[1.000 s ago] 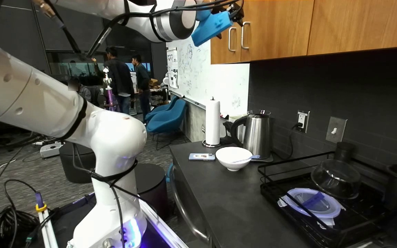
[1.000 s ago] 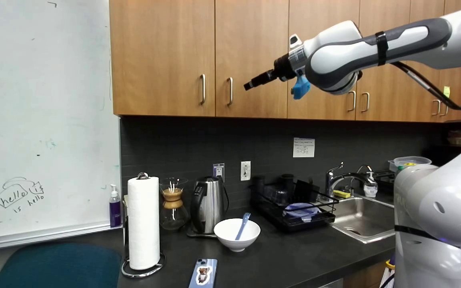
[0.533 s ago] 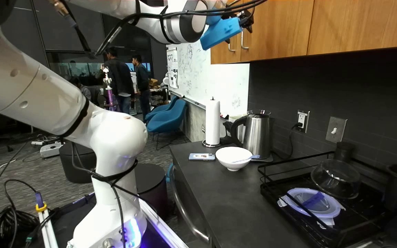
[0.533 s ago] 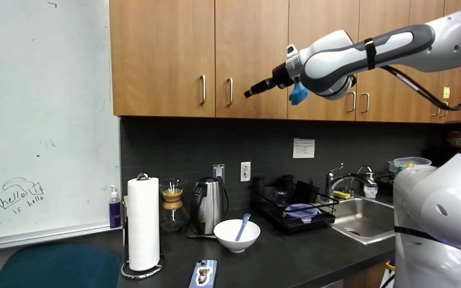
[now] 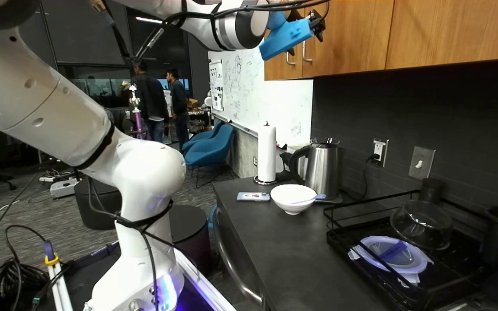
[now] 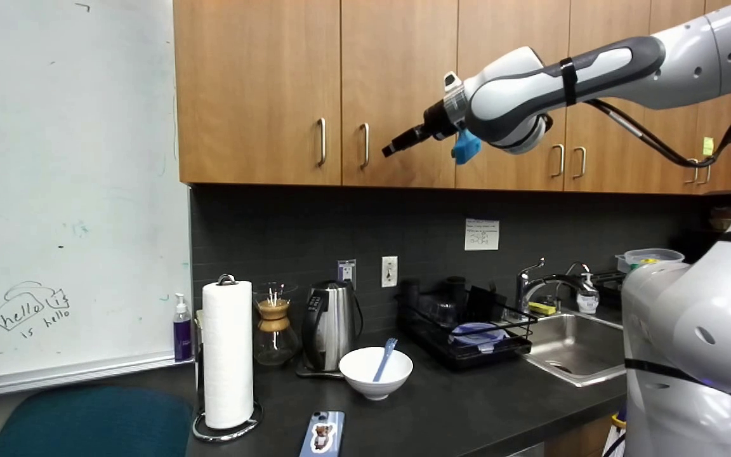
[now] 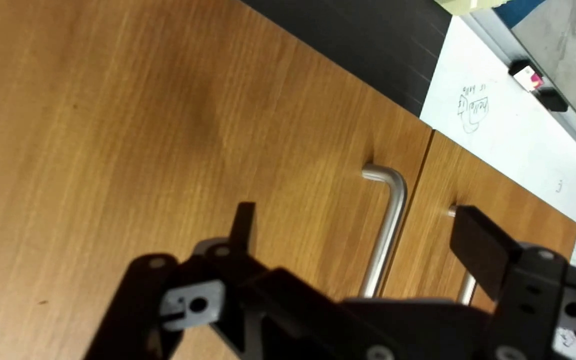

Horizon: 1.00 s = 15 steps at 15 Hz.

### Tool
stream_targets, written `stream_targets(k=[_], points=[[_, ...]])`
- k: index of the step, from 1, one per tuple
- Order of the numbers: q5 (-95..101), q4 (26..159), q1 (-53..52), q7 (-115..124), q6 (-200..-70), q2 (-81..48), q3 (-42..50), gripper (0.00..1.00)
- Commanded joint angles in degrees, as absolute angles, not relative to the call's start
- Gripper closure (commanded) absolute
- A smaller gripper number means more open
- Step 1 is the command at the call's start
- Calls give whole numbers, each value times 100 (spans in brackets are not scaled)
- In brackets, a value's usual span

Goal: Open the cupboard's right door halfway

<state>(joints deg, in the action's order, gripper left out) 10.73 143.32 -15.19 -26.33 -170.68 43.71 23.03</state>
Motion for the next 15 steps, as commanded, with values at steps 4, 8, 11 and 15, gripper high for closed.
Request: stream_targets(k=[4, 8, 11, 15], points=[[1010, 14242, -1633, -2771, -16699, 4387, 1919, 0], [1065, 14136, -1543, -2794, -16652, 4279, 1663, 0], [1029, 13884, -1513, -2859, -16720, 4086, 1852, 0], [968, 13575, -1529, -2969, -16681, 3811, 2112, 0]])
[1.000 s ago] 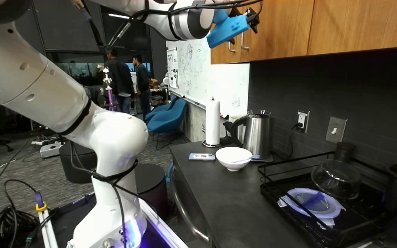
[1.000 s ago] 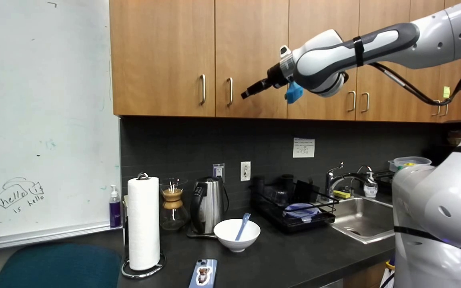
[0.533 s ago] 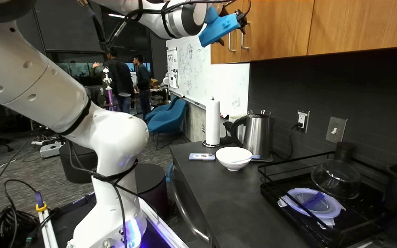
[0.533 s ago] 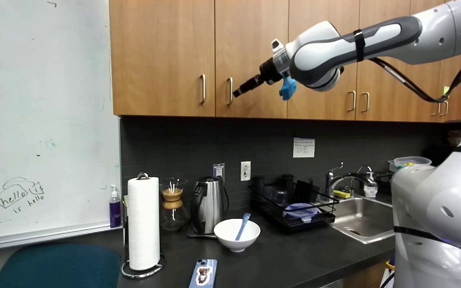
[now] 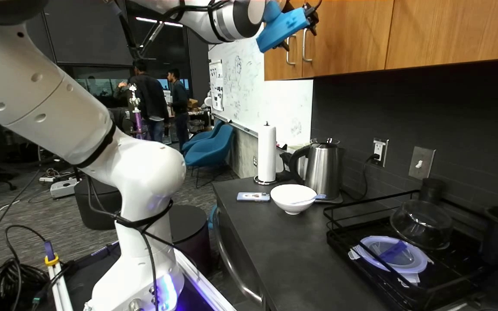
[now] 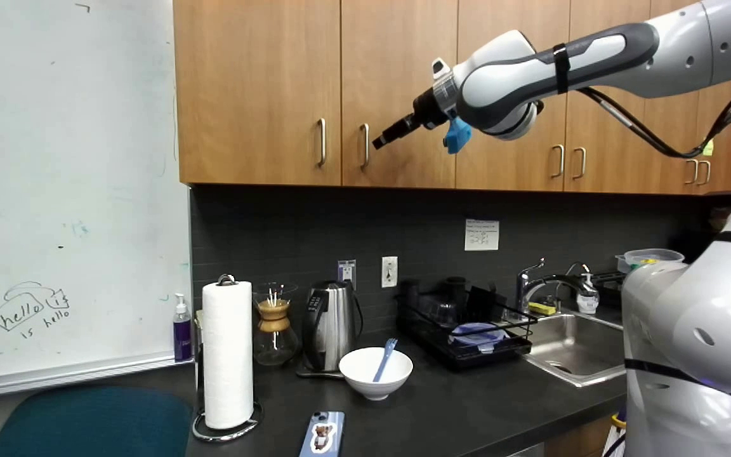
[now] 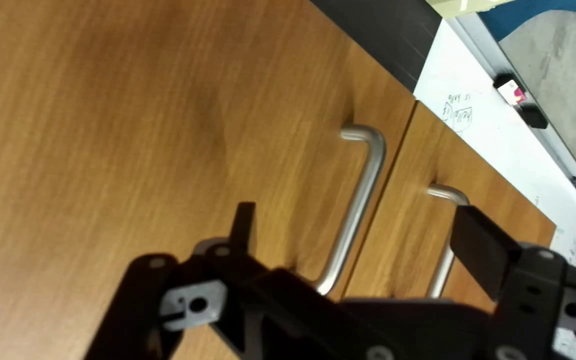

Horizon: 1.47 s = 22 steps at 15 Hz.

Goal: Open the cupboard's right door halfway

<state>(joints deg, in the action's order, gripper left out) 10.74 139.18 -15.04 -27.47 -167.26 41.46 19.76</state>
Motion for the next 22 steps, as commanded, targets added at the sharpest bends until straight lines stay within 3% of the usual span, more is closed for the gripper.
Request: stream_targets(k=[1, 7, 13, 22], points=[[956, 13509, -1548, -3006, -16605, 3746, 2160, 0], [905, 13210, -1428, -3082, -15925, 3425, 2007, 0], [949, 13500, -1324, -3098, -15486, 3909, 1602, 0], [487, 13450, -1747, -4138, -15518, 3735, 2573, 0]])
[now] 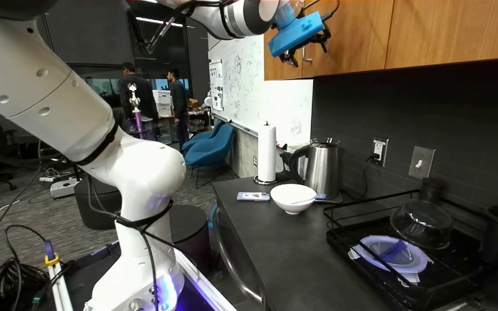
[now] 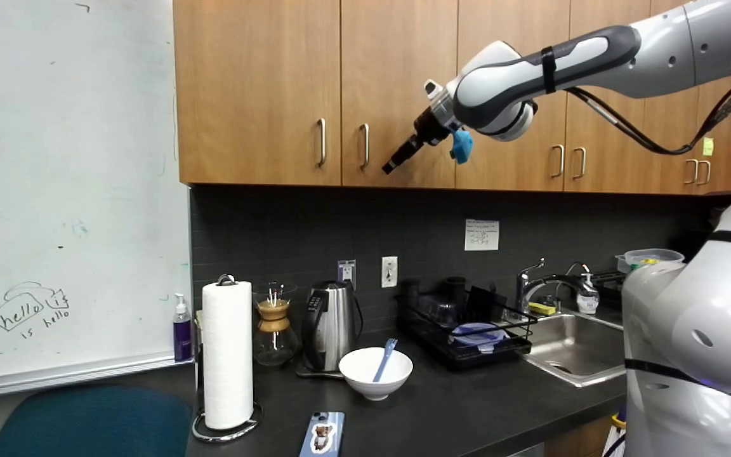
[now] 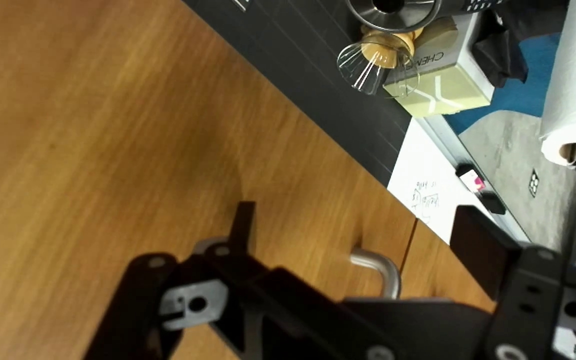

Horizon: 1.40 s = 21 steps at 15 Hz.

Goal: Open the cupboard's right door halfway

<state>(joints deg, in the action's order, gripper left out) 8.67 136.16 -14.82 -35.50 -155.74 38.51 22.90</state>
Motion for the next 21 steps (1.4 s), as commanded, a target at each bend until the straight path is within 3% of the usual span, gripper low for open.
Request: stream_targets(k=[1, 12, 21], points=[[381, 13411, -1811, -4281, -15535, 3704, 2598, 0], [70, 14118, -3471, -5497, -18223, 4374, 3107, 0], [606, 14502, -3620, -4530, -18649, 4252, 3406, 0]])
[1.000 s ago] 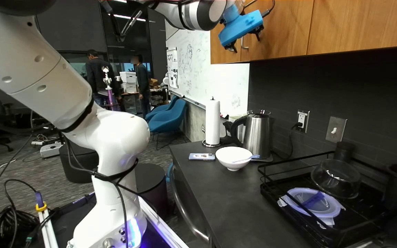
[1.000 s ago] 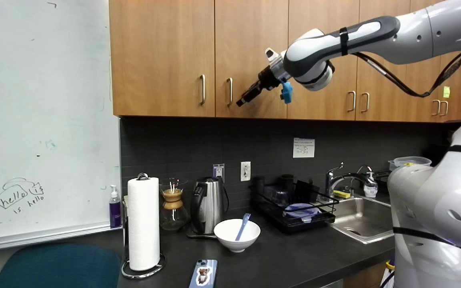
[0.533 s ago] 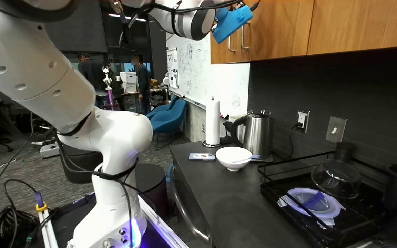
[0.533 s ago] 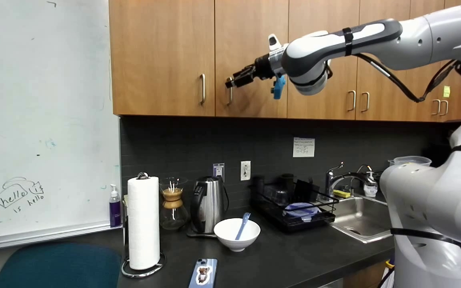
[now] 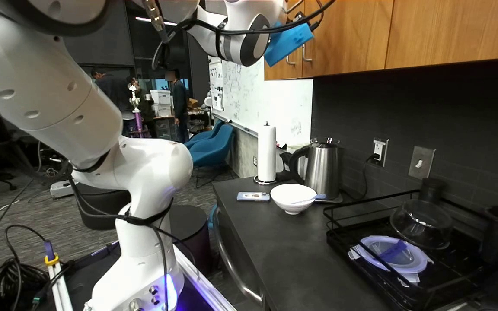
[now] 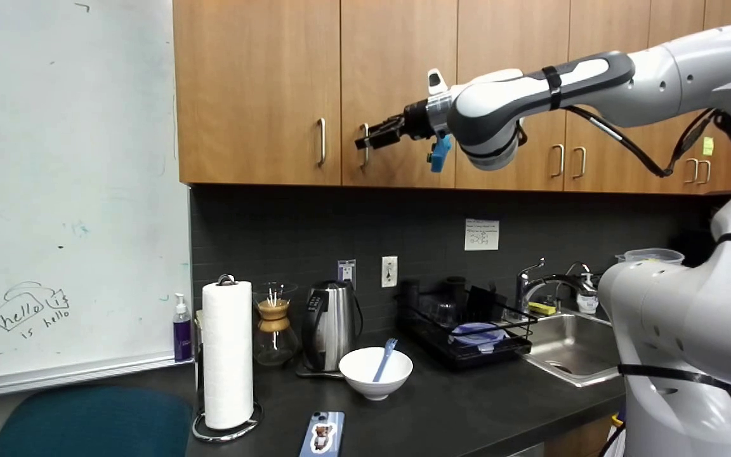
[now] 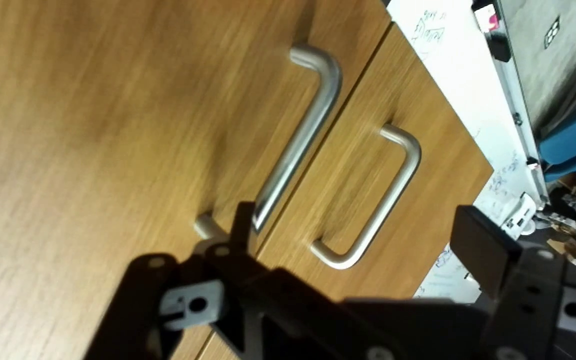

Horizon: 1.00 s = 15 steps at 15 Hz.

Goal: Open the cupboard's right door halfway

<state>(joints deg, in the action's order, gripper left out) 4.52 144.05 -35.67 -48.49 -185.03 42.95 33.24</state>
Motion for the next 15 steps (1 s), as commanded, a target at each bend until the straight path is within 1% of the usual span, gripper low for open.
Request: stream_targets(k=[1, 8, 9, 10, 11, 15], points=[[595, 14510, -3702, -4394, -18625, 4249, 3490, 0], [715, 14421, -4396, -3692, -18705, 4247, 4296, 0], [757, 14409, -4474, -3630, -18715, 4248, 4382, 25], [814, 14402, -4573, -3595, -18731, 4263, 4483, 26], [880, 14396, -4671, -3553, -18761, 4278, 4582, 31], [1144, 14352, -4958, -3404, -18870, 4378, 4898, 62]])
